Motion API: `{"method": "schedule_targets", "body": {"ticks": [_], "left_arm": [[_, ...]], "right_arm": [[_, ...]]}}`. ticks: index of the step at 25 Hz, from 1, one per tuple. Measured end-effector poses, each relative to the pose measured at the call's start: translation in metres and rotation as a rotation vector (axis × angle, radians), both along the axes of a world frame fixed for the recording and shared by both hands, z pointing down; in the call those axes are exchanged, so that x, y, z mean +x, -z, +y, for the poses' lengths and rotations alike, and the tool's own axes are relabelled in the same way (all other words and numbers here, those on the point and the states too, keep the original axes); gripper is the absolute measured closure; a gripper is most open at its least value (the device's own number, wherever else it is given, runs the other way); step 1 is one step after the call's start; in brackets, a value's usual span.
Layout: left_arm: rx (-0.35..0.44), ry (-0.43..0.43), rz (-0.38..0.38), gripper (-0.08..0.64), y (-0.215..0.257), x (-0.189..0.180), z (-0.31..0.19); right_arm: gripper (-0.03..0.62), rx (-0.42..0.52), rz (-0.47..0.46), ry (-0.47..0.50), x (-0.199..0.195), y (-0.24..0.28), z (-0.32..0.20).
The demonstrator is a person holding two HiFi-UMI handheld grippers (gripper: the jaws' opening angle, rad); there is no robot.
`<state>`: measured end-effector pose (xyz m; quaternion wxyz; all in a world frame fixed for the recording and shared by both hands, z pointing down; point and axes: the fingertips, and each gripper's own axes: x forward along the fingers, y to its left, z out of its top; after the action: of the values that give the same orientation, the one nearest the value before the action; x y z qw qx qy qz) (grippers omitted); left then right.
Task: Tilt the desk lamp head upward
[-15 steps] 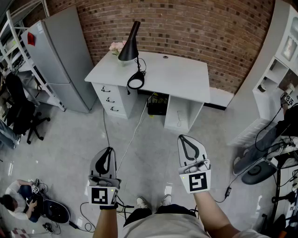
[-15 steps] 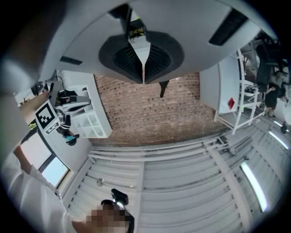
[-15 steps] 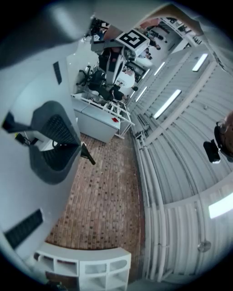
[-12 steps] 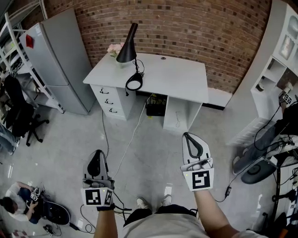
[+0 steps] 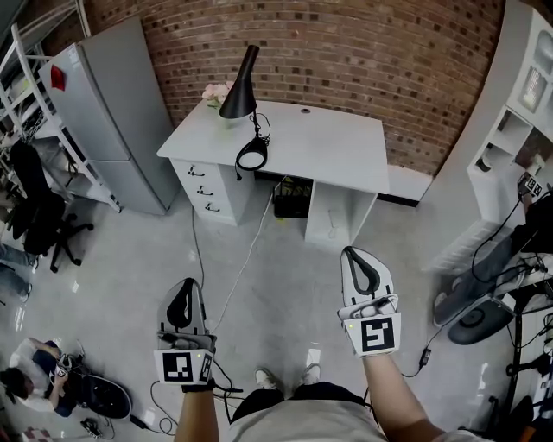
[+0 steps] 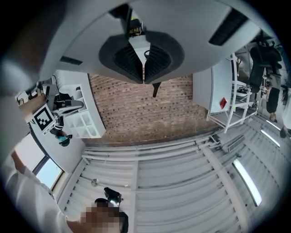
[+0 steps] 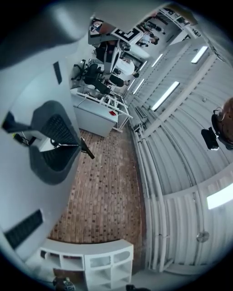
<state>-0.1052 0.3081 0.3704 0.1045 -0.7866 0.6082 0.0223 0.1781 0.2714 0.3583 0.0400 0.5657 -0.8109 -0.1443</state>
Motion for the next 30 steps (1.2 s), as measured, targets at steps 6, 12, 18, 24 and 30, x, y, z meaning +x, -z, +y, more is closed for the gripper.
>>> {"method": "schedule_targets", "body": {"ticks": [6, 12, 18, 24, 30], "left_arm": [[-0.02, -0.058, -0.007, 0.54, -0.008, 0.029, -0.003], [-0.011, -0.07, -0.01, 0.54, -0.009, 0.049, -0.01], [0.003, -0.061, -0.018, 0.54, -0.004, 0.078, -0.016], [-0.006, -0.049, -0.031, 0.54, -0.007, 0.101, -0.021], [-0.018, -0.03, -0.035, 0.54, -0.011, 0.099, -0.037]], "right_arm": [[0.572, -0.031, 0.0, 0.016, 0.003, -0.011, -0.001], [0.572, -0.034, 0.0, 0.037, 0.013, -0.016, -0.003], [0.574, -0.022, 0.002, 0.076, 0.032, -0.015, -0.006], [0.572, -0.029, -0.02, 0.107, 0.048, -0.02, -0.018], [0.572, -0.045, -0.035, 0.141, 0.038, -0.029, -0.038]]}}
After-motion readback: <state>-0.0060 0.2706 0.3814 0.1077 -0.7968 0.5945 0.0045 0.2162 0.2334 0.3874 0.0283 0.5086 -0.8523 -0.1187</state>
